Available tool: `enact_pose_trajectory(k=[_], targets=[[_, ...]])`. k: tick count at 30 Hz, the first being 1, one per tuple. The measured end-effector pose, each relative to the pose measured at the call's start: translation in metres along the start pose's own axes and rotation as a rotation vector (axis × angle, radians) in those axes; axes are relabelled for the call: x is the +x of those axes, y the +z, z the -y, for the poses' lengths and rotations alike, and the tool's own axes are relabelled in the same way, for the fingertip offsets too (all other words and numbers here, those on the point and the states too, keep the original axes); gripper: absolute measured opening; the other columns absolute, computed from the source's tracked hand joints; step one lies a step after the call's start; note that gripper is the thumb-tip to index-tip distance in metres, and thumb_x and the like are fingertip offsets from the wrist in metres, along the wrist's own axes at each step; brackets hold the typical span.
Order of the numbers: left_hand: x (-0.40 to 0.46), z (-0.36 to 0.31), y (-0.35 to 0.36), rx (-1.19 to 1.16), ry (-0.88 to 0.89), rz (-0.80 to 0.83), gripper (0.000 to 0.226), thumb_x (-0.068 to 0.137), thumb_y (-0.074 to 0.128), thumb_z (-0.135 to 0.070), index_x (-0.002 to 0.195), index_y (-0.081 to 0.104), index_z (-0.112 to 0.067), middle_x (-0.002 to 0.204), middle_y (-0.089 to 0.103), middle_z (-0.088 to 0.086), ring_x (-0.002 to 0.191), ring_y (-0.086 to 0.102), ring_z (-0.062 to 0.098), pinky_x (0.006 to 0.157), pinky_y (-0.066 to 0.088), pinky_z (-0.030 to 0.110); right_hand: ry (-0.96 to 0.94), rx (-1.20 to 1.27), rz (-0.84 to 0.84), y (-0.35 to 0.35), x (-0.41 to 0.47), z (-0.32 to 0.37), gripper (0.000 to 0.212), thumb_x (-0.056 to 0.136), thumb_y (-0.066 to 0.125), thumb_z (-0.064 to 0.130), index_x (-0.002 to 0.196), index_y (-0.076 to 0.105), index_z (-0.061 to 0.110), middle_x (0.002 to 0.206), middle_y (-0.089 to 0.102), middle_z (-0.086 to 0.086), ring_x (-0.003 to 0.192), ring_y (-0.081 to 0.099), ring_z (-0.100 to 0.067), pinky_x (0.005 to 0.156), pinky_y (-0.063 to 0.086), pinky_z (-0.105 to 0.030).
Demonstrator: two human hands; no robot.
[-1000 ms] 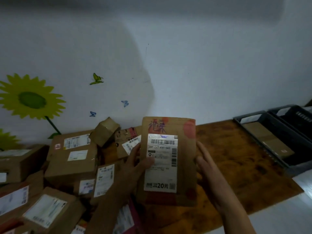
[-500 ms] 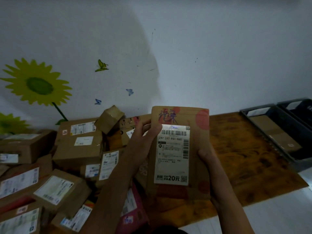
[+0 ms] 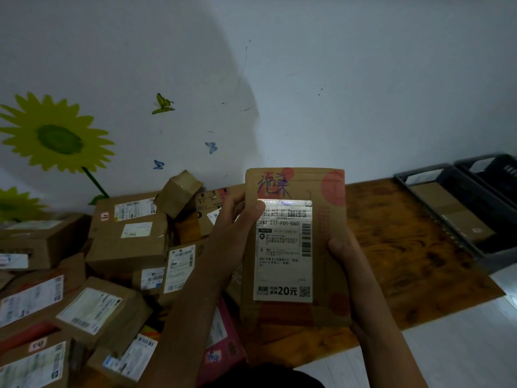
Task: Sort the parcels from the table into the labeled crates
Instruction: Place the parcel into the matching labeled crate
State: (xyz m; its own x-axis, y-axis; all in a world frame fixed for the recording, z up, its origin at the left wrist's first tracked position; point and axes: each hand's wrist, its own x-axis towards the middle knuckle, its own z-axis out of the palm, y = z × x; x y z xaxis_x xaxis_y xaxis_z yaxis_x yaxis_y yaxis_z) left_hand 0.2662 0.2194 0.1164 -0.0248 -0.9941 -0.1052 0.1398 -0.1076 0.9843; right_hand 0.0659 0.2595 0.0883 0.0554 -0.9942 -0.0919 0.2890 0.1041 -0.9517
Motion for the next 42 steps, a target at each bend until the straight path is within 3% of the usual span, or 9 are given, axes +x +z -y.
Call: enact_pose_trajectory(k=[12, 20, 26, 29, 33, 35, 42], targets=[[-0.004, 0.003, -0.009, -0.035, 0.008, 0.026, 0.034, 0.100, 0.052, -0.019, 0.133, 0.052, -0.009, 0.108, 0.072, 0.010, 0.092, 0.074, 0.026, 0.069, 0.057, 0.028, 0.004, 0.023, -0.007, 0.010, -0.004, 0.001, 0.056, 0.087, 0.060, 0.034, 0.141, 0.053, 0.023, 0.128, 0.068, -0.015, 0.115, 0.067, -0.039, 0.099, 0.047, -0.068], [-0.005, 0.005, -0.010, -0.040, 0.035, 0.067, 0.034, 0.101, 0.050, -0.012, 0.135, 0.051, -0.009, 0.110, 0.073, 0.009, 0.094, 0.074, 0.025, 0.069, 0.058, 0.027, -0.002, 0.035, -0.050, 0.009, -0.005, -0.002, 0.064, 0.083, 0.068, 0.036, 0.143, 0.051, 0.022, 0.128, 0.068, -0.017, 0.115, 0.066, -0.040, 0.100, 0.047, -0.068], [-0.007, 0.008, -0.009, -0.030, 0.070, 0.078, 0.034, 0.101, 0.051, -0.013, 0.134, 0.052, -0.007, 0.105, 0.074, 0.006, 0.092, 0.074, 0.024, 0.068, 0.057, 0.026, -0.009, 0.027, -0.061, 0.009, -0.006, -0.002, 0.056, 0.088, 0.061, 0.033, 0.141, 0.053, 0.019, 0.128, 0.067, -0.017, 0.116, 0.066, -0.041, 0.099, 0.049, -0.065], [-0.008, 0.009, -0.009, -0.032, 0.090, 0.092, 0.048, 0.091, 0.056, -0.023, 0.135, 0.051, -0.007, 0.111, 0.072, 0.010, 0.095, 0.073, 0.025, 0.069, 0.057, 0.026, -0.022, 0.017, -0.072, 0.010, -0.007, -0.003, 0.061, 0.082, 0.068, 0.040, 0.138, 0.056, 0.020, 0.127, 0.068, -0.017, 0.116, 0.066, -0.041, 0.097, 0.051, -0.062], [-0.009, 0.012, -0.010, -0.052, 0.092, 0.109, 0.044, 0.098, 0.055, -0.016, 0.139, 0.049, -0.005, 0.116, 0.070, 0.015, 0.095, 0.073, 0.025, 0.069, 0.057, 0.026, -0.031, 0.019, -0.067, 0.011, -0.009, -0.005, 0.066, 0.079, 0.069, 0.044, 0.138, 0.056, 0.018, 0.127, 0.068, -0.017, 0.116, 0.065, -0.041, 0.097, 0.050, -0.063], [-0.008, 0.014, -0.011, -0.055, 0.092, 0.113, 0.054, 0.089, 0.056, -0.024, 0.140, 0.049, -0.007, 0.117, 0.070, 0.014, 0.097, 0.073, 0.026, 0.070, 0.058, 0.027, -0.032, 0.030, -0.071, 0.012, -0.009, -0.005, 0.067, 0.078, 0.069, 0.044, 0.137, 0.056, 0.017, 0.126, 0.068, -0.017, 0.115, 0.066, -0.042, 0.097, 0.051, -0.063], [-0.009, 0.016, -0.012, -0.060, 0.128, 0.126, 0.075, 0.074, 0.062, -0.040, 0.141, 0.048, -0.008, 0.116, 0.071, 0.010, 0.102, 0.072, 0.029, 0.074, 0.059, 0.032, -0.019, 0.051, -0.085, 0.012, -0.010, -0.004, 0.067, 0.076, 0.070, 0.046, 0.136, 0.057, 0.019, 0.126, 0.068, -0.018, 0.114, 0.066, -0.042, 0.100, 0.045, -0.071]])
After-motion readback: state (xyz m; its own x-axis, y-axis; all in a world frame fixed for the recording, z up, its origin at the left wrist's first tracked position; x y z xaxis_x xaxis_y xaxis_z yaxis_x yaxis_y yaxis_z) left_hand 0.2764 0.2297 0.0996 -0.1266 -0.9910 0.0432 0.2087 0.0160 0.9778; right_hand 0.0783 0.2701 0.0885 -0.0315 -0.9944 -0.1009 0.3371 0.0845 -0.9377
